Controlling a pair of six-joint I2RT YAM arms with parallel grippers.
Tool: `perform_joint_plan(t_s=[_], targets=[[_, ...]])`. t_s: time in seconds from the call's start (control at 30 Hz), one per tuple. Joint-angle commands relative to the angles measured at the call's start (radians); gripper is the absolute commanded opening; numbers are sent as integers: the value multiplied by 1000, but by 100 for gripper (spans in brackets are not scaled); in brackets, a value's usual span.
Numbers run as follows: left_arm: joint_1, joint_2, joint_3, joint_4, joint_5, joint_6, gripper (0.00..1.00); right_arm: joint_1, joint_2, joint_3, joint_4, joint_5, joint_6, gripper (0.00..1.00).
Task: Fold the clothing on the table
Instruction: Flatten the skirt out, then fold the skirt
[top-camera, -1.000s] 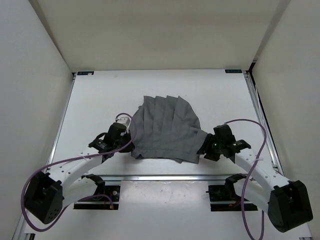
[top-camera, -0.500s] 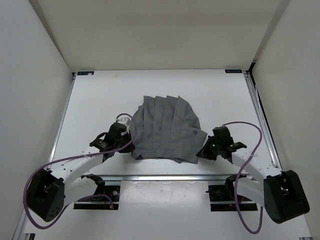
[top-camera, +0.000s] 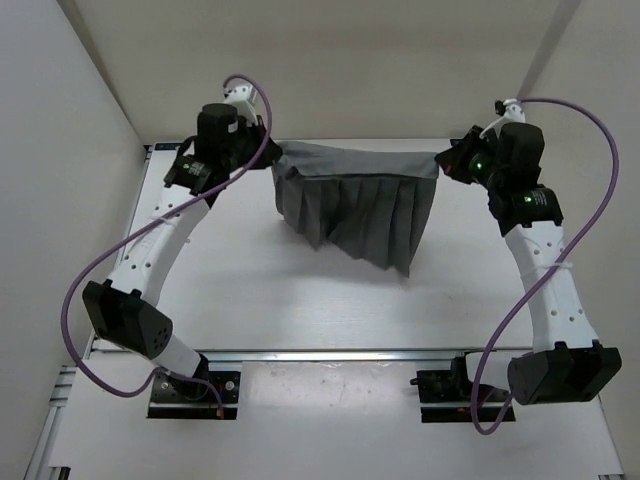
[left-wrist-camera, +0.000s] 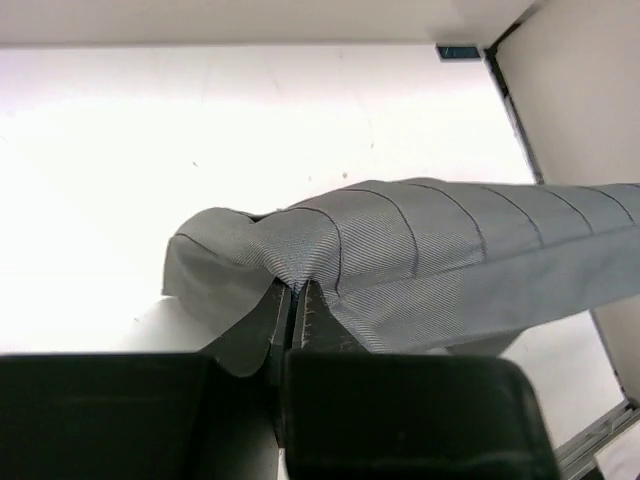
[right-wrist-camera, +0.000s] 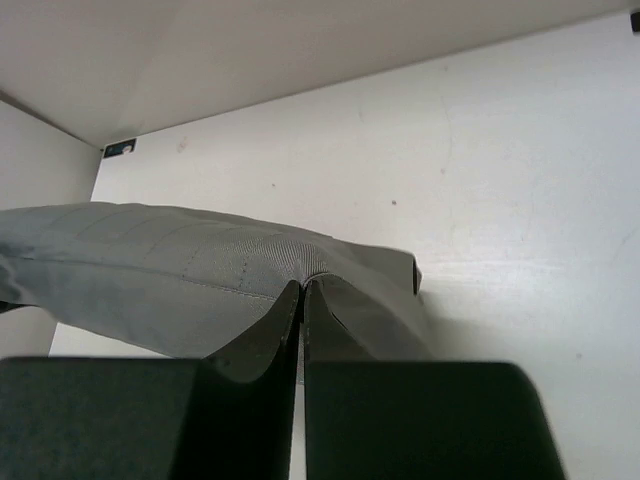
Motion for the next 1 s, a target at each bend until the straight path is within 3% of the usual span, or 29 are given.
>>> perform_joint_plan(t_s=[0.0, 0.13, 0.37, 0.43, 0.5, 0.6, 0.67, 0.83, 0.9, 0.97], targets=[[24, -18, 88, -95, 31, 22, 0, 10, 29, 85, -10, 10, -107, 0], [-9, -111, -56, -77, 42, 31, 0, 59, -18, 39, -8, 22, -130, 0], [-10, -468, -337, -54, 129, -42, 0, 238, -253, -43, -106, 193, -201, 0], [61, -633, -369, -72, 189, -79, 0, 345, -320, -5, -201, 256, -216, 0], [116, -691, -348, -98, 252, -91, 0, 393, -352, 46, -240, 284, -208, 0], [213, -734, -285, -121, 353, -114, 0, 455, -376, 94, -275, 315, -198, 0], [198, -725, -268, -117, 361, -127, 0, 473, -379, 126, -283, 332, -199, 0], [198, -632, -342, -49, 323, -137, 0, 397, -307, 120, -254, 320, -224, 0], [195, -572, -412, 0, 298, -148, 0, 296, -256, 71, -191, 156, -221, 0], [178, -446, -429, 44, 243, -148, 0, 48, -167, 3, -110, -80, -181, 0]])
